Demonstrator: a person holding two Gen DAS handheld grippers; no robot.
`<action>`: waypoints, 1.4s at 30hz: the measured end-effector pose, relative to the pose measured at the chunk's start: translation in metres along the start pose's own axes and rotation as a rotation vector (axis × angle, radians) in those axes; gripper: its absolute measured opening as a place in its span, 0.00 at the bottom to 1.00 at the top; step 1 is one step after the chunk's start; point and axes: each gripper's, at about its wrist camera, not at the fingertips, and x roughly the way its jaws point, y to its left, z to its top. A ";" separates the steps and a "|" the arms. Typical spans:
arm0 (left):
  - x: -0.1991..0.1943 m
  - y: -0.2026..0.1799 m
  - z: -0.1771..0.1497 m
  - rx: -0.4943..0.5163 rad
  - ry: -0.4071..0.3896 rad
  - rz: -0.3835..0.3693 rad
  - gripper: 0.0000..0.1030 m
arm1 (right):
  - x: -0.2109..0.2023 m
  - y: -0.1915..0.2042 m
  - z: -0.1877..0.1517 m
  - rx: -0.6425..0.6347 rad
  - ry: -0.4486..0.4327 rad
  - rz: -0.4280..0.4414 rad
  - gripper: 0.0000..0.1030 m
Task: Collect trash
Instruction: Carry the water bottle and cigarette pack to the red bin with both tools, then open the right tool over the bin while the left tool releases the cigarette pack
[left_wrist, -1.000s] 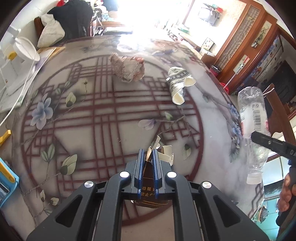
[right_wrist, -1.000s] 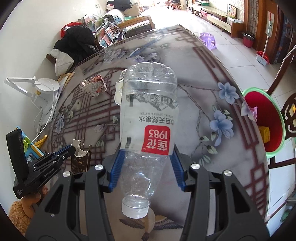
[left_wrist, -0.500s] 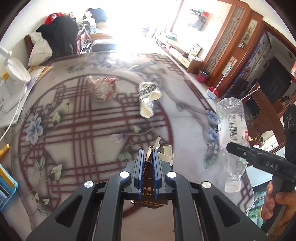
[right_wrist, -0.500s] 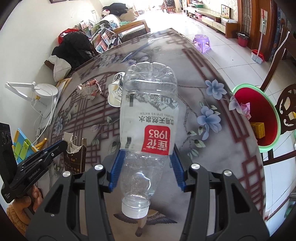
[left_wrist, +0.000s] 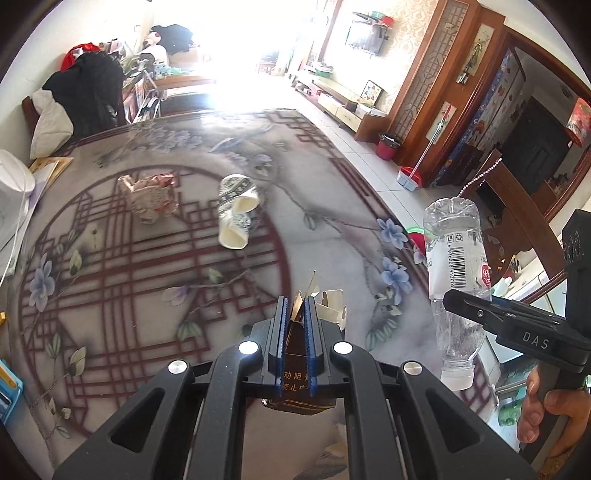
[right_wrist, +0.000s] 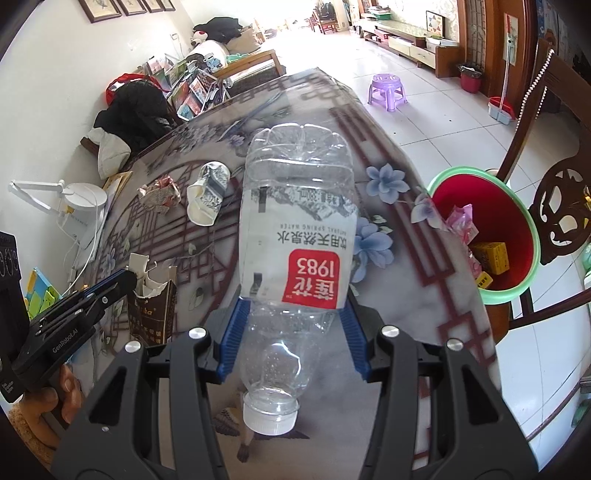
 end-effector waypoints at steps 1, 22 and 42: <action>0.001 -0.003 0.001 0.000 -0.001 0.000 0.06 | -0.001 -0.004 0.001 0.003 0.000 0.000 0.46; 0.034 -0.111 0.028 0.061 -0.004 -0.081 0.06 | -0.017 -0.144 0.039 0.114 -0.032 -0.107 0.46; 0.122 -0.255 0.082 0.210 0.068 -0.279 0.06 | -0.025 -0.274 0.068 0.260 -0.086 -0.237 0.71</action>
